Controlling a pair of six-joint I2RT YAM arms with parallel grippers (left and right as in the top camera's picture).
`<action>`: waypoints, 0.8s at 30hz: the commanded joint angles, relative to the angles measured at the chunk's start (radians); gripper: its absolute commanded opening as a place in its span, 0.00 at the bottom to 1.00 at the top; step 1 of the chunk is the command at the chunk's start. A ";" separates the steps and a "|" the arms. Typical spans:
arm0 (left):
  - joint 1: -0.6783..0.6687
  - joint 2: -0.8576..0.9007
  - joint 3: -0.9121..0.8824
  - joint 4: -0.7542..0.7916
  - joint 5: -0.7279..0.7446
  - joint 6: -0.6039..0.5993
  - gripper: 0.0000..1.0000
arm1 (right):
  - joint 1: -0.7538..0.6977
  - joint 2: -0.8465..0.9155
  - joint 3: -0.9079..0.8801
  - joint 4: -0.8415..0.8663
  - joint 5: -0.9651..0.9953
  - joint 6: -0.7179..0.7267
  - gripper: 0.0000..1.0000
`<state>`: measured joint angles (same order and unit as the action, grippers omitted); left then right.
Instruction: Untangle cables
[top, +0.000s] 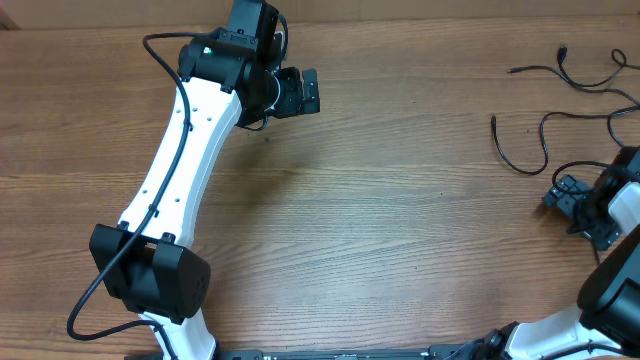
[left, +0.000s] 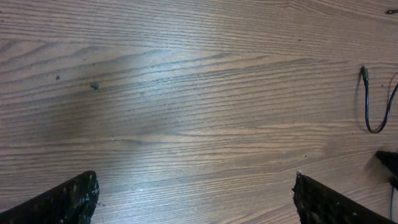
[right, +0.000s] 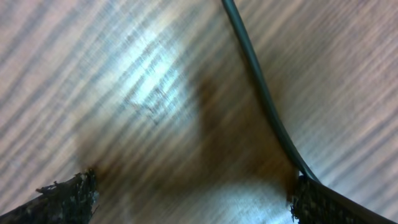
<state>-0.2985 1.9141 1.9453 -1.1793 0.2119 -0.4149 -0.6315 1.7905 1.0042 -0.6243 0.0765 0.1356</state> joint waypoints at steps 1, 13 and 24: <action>0.003 0.005 0.007 0.002 -0.006 0.011 0.99 | -0.010 0.029 0.083 -0.079 0.027 0.014 1.00; 0.003 0.005 0.007 0.002 -0.006 0.011 1.00 | 0.061 -0.027 0.425 -0.396 -0.056 0.014 1.00; 0.004 0.005 0.007 0.002 -0.006 0.011 1.00 | 0.365 -0.269 0.463 -0.349 -0.070 0.014 1.00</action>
<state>-0.2985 1.9141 1.9453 -1.1793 0.2119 -0.4149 -0.3492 1.6062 1.4330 -0.9939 0.0120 0.1429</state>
